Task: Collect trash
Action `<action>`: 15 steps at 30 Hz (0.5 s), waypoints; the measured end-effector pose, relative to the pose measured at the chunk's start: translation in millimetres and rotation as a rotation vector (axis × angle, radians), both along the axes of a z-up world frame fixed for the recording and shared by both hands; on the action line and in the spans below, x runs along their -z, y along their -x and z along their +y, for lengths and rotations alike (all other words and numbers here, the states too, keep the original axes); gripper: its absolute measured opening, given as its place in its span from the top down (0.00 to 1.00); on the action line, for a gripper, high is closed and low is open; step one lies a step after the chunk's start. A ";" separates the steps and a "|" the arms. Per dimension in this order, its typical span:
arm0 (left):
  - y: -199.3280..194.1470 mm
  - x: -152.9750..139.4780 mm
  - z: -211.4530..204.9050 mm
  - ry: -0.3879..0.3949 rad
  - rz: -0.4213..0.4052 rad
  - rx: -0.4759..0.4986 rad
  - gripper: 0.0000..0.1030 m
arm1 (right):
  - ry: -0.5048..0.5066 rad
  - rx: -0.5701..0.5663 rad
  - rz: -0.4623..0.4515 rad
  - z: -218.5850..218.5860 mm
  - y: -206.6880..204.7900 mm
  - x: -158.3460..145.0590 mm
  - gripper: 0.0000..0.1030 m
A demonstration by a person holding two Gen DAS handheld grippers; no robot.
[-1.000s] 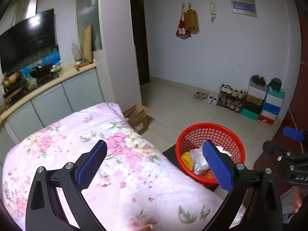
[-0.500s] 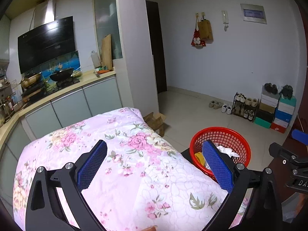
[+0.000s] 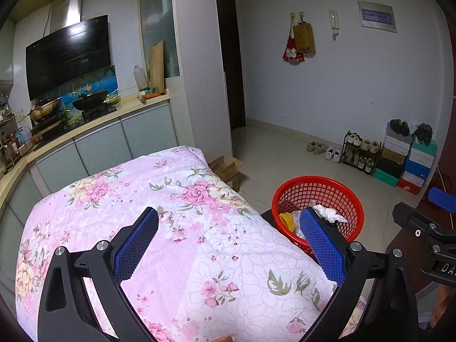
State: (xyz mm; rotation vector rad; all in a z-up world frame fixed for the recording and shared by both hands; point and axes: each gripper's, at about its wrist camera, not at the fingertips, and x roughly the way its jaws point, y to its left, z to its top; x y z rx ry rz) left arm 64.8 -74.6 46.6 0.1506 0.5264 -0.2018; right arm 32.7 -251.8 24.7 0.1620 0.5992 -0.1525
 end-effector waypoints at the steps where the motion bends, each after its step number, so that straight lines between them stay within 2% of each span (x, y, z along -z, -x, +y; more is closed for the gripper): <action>1: 0.0 -0.1 0.4 0.002 0.000 -0.003 0.07 | -0.002 -0.001 0.000 0.0 0.2 0.2 0.07; 15: 3.0 2.9 0.4 0.000 0.007 -0.004 0.07 | -0.010 -0.010 0.005 0.3 0.7 2.2 0.07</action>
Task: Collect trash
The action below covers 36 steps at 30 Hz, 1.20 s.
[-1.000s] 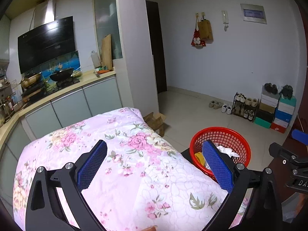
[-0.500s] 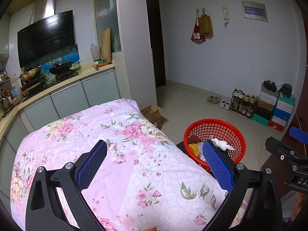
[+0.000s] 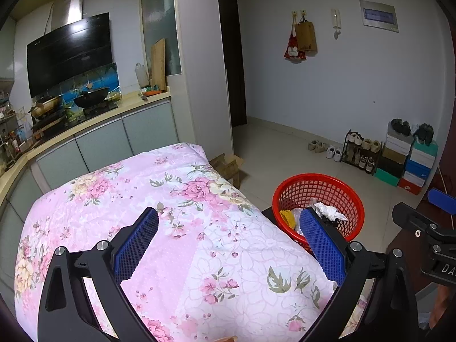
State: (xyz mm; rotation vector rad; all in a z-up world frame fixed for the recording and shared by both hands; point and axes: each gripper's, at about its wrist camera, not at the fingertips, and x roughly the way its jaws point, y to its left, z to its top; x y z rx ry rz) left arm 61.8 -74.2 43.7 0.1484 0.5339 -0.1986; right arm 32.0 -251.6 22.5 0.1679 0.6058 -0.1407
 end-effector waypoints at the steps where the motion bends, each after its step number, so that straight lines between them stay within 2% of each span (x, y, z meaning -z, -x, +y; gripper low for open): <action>1: 0.0 0.6 0.1 0.001 0.000 -0.001 0.07 | 0.001 0.000 0.000 0.4 0.0 0.0 0.07; 36: -0.9 -1.1 3.7 0.017 -0.008 -0.025 0.07 | 0.003 -0.014 -0.008 1.2 -1.1 -3.0 0.07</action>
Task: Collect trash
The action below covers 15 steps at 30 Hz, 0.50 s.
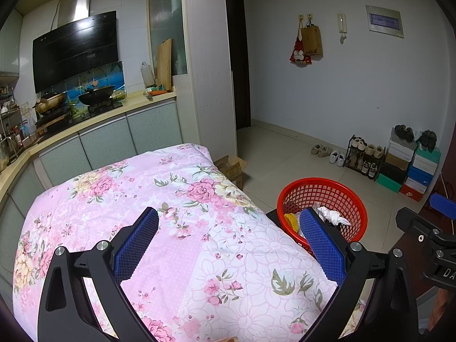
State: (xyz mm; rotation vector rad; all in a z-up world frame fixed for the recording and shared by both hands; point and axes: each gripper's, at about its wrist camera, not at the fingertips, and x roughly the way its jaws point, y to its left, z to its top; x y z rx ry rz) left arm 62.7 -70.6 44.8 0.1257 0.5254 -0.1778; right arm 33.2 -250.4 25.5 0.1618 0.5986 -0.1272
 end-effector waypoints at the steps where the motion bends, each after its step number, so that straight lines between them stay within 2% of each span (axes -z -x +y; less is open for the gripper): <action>1: 0.2 -0.2 0.1 0.000 -0.001 -0.001 0.07 | 0.000 0.000 0.000 0.0 0.1 0.1 0.07; 15: -0.1 -0.4 1.2 0.000 -0.002 0.000 0.07 | -0.001 -0.001 0.000 1.1 -0.1 0.2 0.07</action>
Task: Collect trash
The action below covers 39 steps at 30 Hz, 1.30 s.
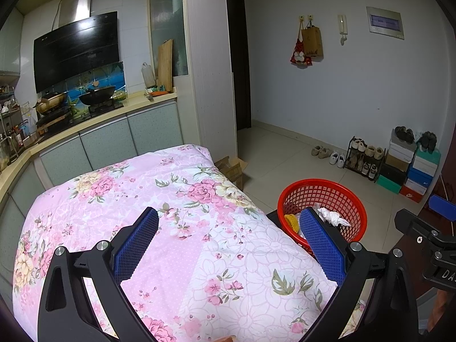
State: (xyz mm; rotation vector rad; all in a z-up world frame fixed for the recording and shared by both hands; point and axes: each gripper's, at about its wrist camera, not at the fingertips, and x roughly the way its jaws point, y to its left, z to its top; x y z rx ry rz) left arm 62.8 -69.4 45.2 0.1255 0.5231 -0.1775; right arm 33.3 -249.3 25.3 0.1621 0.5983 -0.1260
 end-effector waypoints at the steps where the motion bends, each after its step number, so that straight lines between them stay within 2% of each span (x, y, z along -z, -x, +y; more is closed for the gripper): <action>1: -0.1 0.2 -0.2 0.000 0.001 0.000 0.07 | -0.001 0.000 0.001 -0.2 0.0 0.2 0.07; 23: -0.2 -0.3 3.1 0.002 -0.002 -0.002 0.07 | -0.001 -0.016 -0.005 12.6 0.2 -3.3 0.07; 27: 3.7 -2.2 10.2 0.009 -0.023 -0.014 0.07 | 0.003 -0.026 -0.008 18.5 3.1 -3.4 0.07; 32: 20.7 -2.9 31.9 0.012 -0.048 -0.058 0.07 | 0.011 -0.057 -0.010 35.2 14.7 1.2 0.07; 39: 43.7 12.1 88.6 0.026 -0.003 -0.177 0.07 | 0.006 -0.157 0.009 80.2 38.9 34.0 0.07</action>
